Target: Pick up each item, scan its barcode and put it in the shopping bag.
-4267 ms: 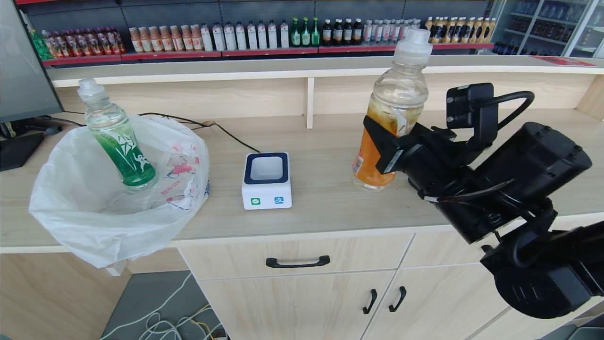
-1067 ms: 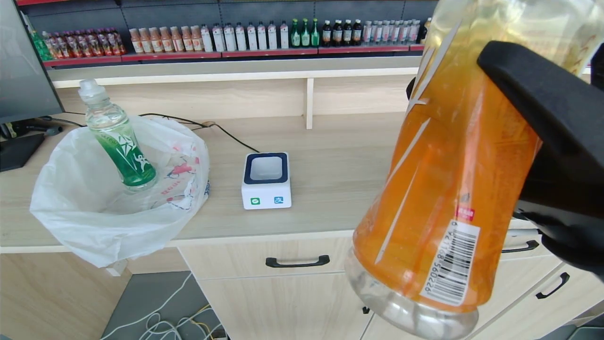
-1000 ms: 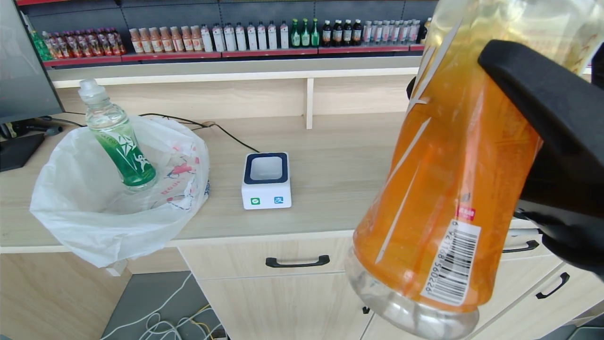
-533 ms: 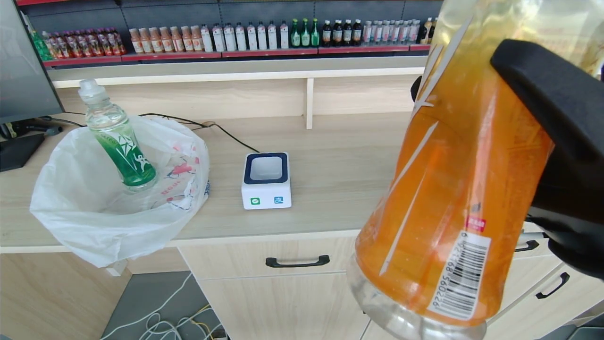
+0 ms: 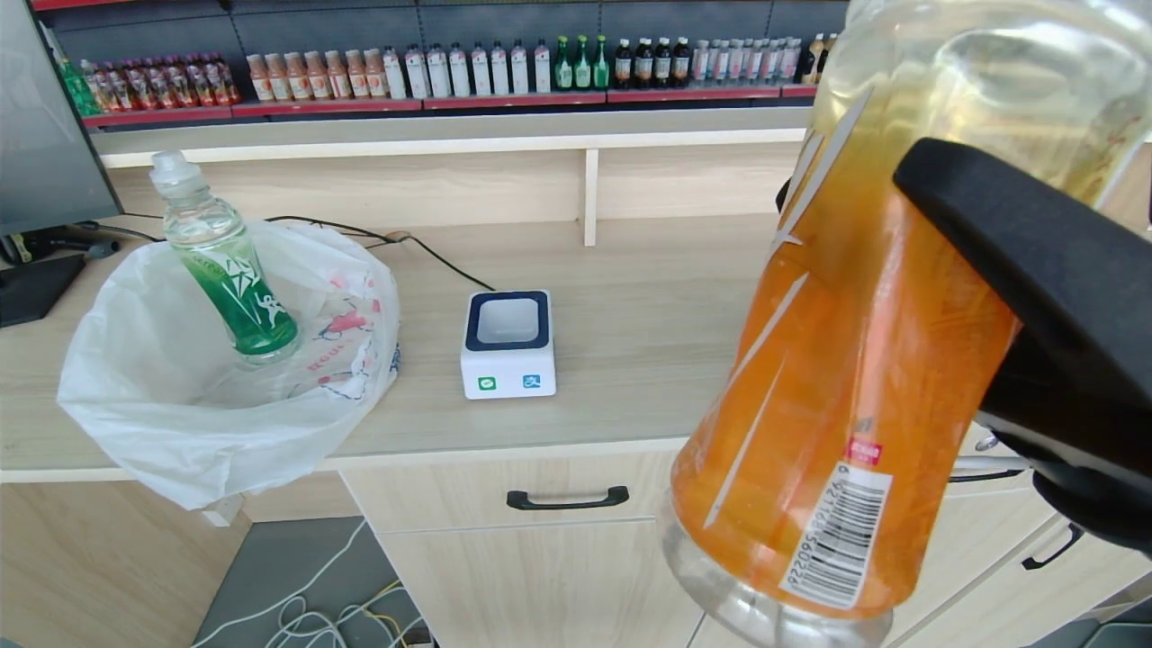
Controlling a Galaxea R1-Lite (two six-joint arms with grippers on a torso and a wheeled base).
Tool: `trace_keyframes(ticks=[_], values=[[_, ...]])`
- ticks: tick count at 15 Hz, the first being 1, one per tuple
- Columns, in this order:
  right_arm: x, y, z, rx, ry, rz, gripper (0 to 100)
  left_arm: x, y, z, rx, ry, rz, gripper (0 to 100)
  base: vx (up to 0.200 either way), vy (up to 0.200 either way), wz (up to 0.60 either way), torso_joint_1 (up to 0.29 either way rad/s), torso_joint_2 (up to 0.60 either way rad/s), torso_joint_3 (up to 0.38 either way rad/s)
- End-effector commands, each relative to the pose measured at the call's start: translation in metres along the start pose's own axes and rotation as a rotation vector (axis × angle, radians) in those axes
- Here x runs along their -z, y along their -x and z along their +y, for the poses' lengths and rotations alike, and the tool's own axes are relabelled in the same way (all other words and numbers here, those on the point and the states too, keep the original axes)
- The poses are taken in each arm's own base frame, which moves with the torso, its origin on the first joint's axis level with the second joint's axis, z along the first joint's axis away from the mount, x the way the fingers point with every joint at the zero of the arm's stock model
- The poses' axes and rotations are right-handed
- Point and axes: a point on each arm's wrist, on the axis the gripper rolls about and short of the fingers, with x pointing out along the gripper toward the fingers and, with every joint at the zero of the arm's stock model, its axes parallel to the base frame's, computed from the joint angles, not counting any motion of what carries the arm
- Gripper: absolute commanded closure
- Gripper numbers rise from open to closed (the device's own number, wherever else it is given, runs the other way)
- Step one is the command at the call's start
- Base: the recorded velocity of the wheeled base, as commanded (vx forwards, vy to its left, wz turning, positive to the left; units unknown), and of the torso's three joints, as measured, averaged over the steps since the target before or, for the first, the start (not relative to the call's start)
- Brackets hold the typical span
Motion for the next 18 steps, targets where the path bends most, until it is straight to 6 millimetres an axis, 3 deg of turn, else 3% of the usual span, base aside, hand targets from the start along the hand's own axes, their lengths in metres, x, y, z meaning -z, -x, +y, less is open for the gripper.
trace_keyframes(ticks=[1,7,11,14,18], values=[[0.008,0.002,-0.006,0.042,0.016,0.012,100,0.0,0.0,0.0,0.0,0.0,0.0,0,0.0,0.0,0.0,0.0,0.0,0.0],[0.035,-0.001,-0.038,0.431,0.274,0.0,100,0.0,0.0,0.0,0.0,0.0,0.0,0,0.0,0.0,0.0,0.0,0.0,0.0],[0.045,-0.009,-0.049,0.646,0.457,-0.023,100,0.0,0.0,0.0,0.0,0.0,0.0,0,0.0,0.0,0.0,0.0,0.0,0.0],[0.046,-0.018,-0.058,0.764,0.537,-0.055,100,0.0,0.0,0.0,0.0,0.0,0.001,0,0.0,0.0,0.0,0.0,0.0,0.0],[0.048,-0.015,-0.072,0.828,0.591,-0.034,100,0.0,0.0,0.0,0.0,0.0,0.0,0,0.0,0.0,0.0,0.0,0.0,0.0]])
